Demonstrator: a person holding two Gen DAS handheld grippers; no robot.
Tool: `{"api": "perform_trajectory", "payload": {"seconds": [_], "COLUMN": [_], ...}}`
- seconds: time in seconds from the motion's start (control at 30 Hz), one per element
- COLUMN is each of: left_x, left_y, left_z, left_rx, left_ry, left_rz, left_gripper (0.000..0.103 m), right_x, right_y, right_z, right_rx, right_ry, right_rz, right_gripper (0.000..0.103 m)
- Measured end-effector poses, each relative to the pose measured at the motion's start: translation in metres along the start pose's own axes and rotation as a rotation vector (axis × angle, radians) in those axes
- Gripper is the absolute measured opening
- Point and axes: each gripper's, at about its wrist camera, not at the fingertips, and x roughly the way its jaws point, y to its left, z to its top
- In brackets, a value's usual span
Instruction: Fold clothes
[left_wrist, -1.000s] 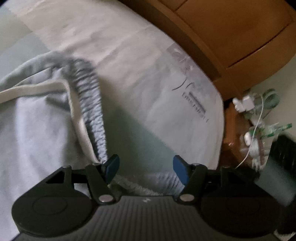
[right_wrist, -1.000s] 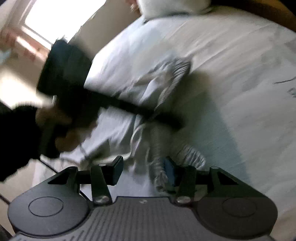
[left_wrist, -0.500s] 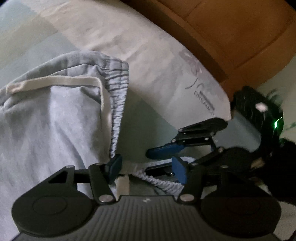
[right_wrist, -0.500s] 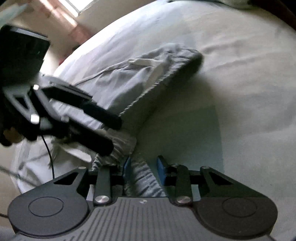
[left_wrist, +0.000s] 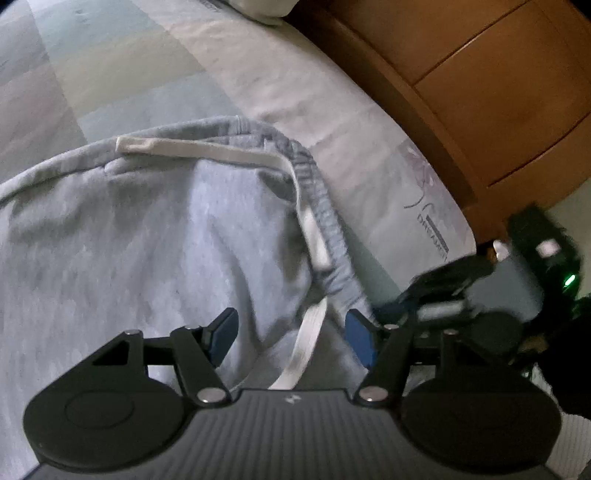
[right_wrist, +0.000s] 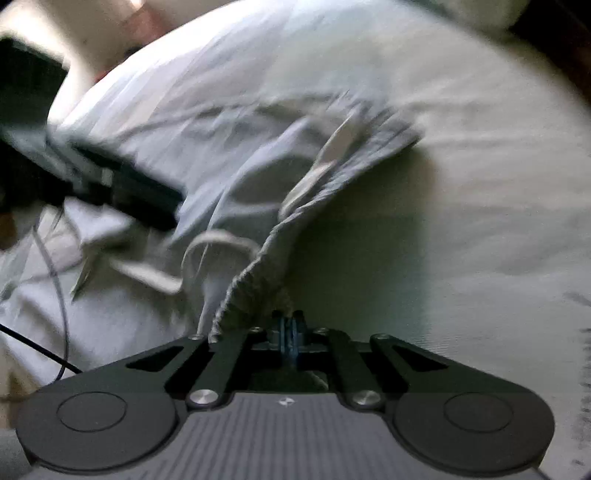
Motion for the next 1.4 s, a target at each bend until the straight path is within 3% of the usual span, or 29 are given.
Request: {"api": "perform_trajectory", "payload": {"seconds": [0.13,0.27,0.37,0.47,0.67,0.8,0.9,1.0,1.2,1.4], "left_x": [0.003,0.014,0.024,0.026,0.023,0.024,0.027,0.027,0.026,0.025], "left_y": [-0.001,0.002,0.006,0.01,0.007,0.012,0.024,0.032,0.032,0.036], "left_z": [-0.007,-0.013,-0.014,-0.015,-0.013,-0.016,-0.021,-0.023,-0.024,-0.024], "left_rx": [0.001,-0.001,0.0,-0.004,-0.009,-0.011,-0.066,-0.103,-0.086,-0.094], "left_ry": [-0.006,0.029,0.055,0.058,0.038,0.044,0.044,0.036,0.032,0.026], "left_rz": [-0.009,0.02,0.052,0.063,0.032,0.063,0.058,0.039,0.033,0.023], "left_gripper": [0.064,0.064,0.064,0.064,0.064,0.064,0.064,0.064,0.065,0.065], "right_x": [-0.046,-0.028,-0.021,-0.024,0.007,0.006,0.011,0.018,0.008,0.003], "right_y": [0.001,0.004,-0.006,-0.016,-0.041,-0.019,0.0,0.004,0.006,-0.027], "right_z": [-0.005,-0.019,-0.024,-0.015,0.01,0.025,0.023,0.015,0.018,0.025], "right_rx": [0.044,0.089,0.136,0.156,0.185,0.129,0.071,0.051,0.046,0.25], "right_ry": [-0.104,-0.004,-0.004,-0.071,-0.113,-0.171,-0.153,-0.127,-0.198,-0.28], "right_rz": [-0.146,-0.236,-0.247,-0.21,-0.075,0.074,0.164,0.148,0.067,0.134], "right_gripper": [0.006,0.008,0.01,0.021,0.021,0.021,0.021,0.019,0.021,0.025]}}
